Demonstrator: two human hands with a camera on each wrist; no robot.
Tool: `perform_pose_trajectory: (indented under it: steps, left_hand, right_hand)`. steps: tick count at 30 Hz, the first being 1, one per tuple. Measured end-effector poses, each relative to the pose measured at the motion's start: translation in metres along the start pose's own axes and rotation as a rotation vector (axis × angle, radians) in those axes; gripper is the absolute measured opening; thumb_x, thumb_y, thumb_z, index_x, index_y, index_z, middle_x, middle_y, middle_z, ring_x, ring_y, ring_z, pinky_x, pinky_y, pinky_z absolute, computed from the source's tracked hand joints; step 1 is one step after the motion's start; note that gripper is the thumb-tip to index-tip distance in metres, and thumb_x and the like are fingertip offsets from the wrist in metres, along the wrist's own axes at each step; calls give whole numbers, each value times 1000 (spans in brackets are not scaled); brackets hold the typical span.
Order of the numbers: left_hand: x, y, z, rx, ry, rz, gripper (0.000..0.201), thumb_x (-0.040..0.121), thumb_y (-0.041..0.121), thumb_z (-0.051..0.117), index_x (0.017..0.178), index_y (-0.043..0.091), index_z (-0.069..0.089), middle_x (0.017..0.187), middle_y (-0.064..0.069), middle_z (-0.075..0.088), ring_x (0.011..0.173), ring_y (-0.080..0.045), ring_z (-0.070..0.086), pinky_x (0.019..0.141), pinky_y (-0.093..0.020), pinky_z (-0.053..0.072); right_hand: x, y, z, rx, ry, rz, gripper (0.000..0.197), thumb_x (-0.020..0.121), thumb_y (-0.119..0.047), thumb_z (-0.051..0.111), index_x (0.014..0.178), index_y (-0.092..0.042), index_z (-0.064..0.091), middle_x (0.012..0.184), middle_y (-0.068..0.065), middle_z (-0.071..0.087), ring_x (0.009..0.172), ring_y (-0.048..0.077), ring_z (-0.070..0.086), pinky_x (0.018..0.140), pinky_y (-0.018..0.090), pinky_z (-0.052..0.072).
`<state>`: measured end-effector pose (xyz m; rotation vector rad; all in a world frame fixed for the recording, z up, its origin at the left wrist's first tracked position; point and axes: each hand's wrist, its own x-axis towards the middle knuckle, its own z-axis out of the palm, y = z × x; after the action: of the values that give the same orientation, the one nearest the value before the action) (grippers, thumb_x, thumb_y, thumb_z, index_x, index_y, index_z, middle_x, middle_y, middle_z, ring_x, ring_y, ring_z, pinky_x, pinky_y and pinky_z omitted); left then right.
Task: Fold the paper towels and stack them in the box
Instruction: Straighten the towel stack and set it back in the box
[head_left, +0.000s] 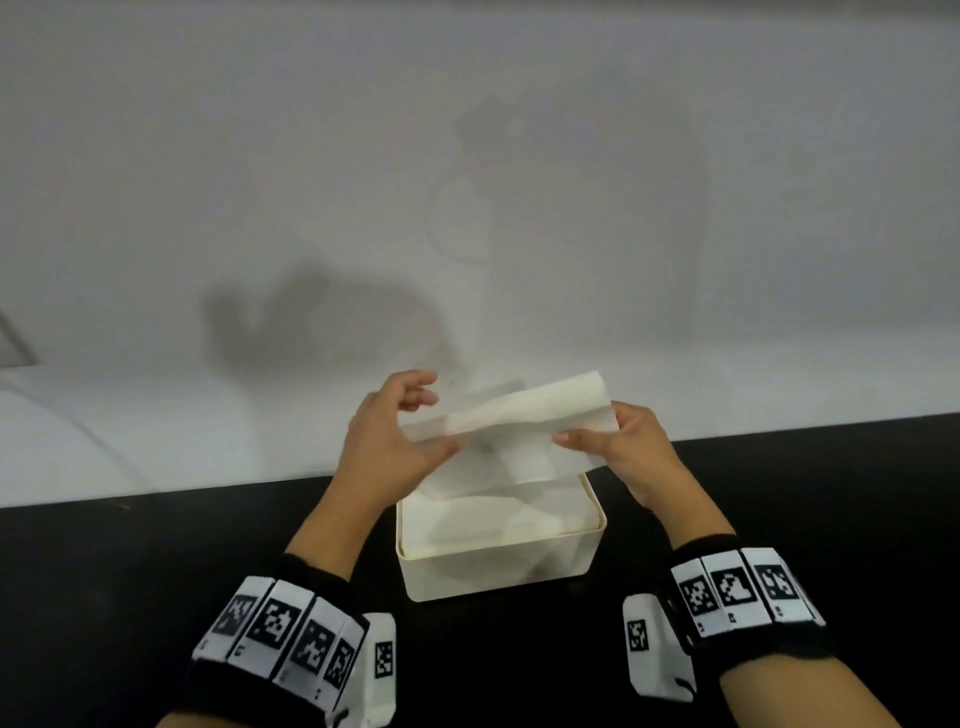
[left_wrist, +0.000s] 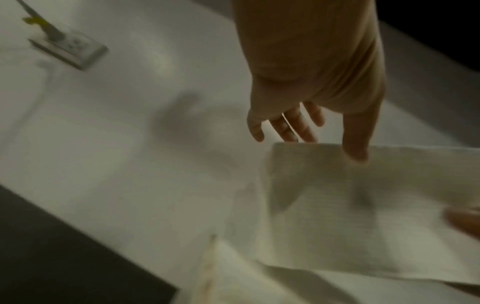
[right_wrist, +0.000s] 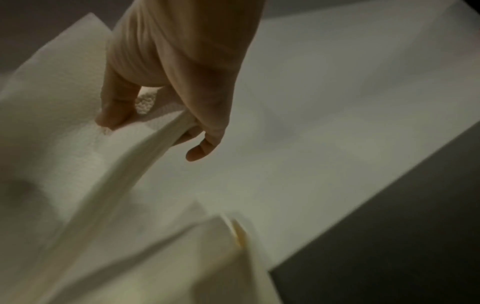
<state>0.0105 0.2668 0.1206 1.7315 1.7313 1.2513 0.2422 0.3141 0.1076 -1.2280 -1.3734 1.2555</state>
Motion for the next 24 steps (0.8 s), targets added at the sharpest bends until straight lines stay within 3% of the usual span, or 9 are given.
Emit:
perform_pose_trajectory:
  steps: [2, 4, 5, 9, 11, 13, 16, 21, 24]
  left_hand:
    - [-2, 20, 6, 267, -96, 142, 74, 71, 35, 78, 133, 36, 38, 120, 13, 52, 117, -10, 41, 109, -28, 24]
    - [-8, 30, 20, 399, -103, 197, 65, 78, 36, 71, 134, 32, 39, 122, 9, 53, 118, -13, 43, 115, -32, 13]
    - [-9, 33, 23, 401, -81, 194, 55, 80, 34, 69, 130, 29, 45, 116, 8, 58, 114, -15, 47, 113, -32, 18]
    - [-12, 36, 20, -150, -82, -71, 25, 75, 19, 77, 97, 22, 65, 87, 7, 66, 85, -16, 62, 79, -29, 51]
    - [-10, 34, 22, -599, -30, -203, 24, 72, 5, 77, 88, 18, 66, 85, 3, 69, 86, -21, 65, 79, -32, 55]
    - [-7, 32, 26, -940, 26, -278, 28, 67, 0, 74, 92, 12, 67, 91, -5, 71, 96, -27, 65, 88, -38, 53]
    - [-6, 28, 31, -1141, 66, -326, 50, 60, 8, 74, 109, 7, 64, 105, -9, 69, 110, -30, 62, 100, -46, 45]
    - [-13, -2, 26, -1120, 129, -343, 49, 61, 4, 73, 108, 14, 63, 104, -5, 69, 104, -27, 64, 90, -45, 51]
    - [-16, -29, 20, -961, 136, -426, 44, 66, 2, 76, 105, 15, 61, 106, -8, 67, 102, -30, 64, 83, -44, 54]
  right_hand:
    - [-7, -14, 5, -29, -31, -87, 22, 68, -3, 79, 82, -19, 71, 90, 3, 72, 85, 20, 68, 73, 32, 57]
    - [-16, -25, 13, -97, -46, -151, 20, 67, -3, 80, 84, -11, 73, 90, 10, 72, 84, 23, 68, 76, 39, 57]
    - [-19, -29, 16, -118, -40, -181, 21, 67, -3, 81, 86, -10, 72, 90, 13, 72, 84, 24, 67, 77, 41, 56]
    - [-18, -22, 17, 65, 10, -233, 68, 57, -7, 86, 110, -38, 57, 93, 1, 62, 86, 15, 61, 81, 33, 57]
    - [-14, -11, 20, 44, -81, -132, 86, 50, -17, 88, 122, -37, 45, 102, 0, 59, 96, 17, 59, 88, 36, 53]
    - [-15, -1, 29, -115, -219, 0, 71, 56, -18, 87, 117, -25, 53, 106, -1, 64, 102, 20, 62, 89, 33, 52]
    - [-16, 8, 35, -144, -137, 79, 34, 63, -17, 84, 92, -18, 65, 91, 1, 71, 88, 21, 67, 80, 31, 56]
    - [2, 12, 16, 135, 36, 75, 27, 65, -7, 81, 87, -10, 67, 96, 12, 71, 91, 31, 68, 84, 42, 55]
    - [9, 16, 9, 150, 38, 62, 25, 70, -2, 77, 89, -14, 66, 97, 6, 70, 94, 24, 66, 85, 36, 53]
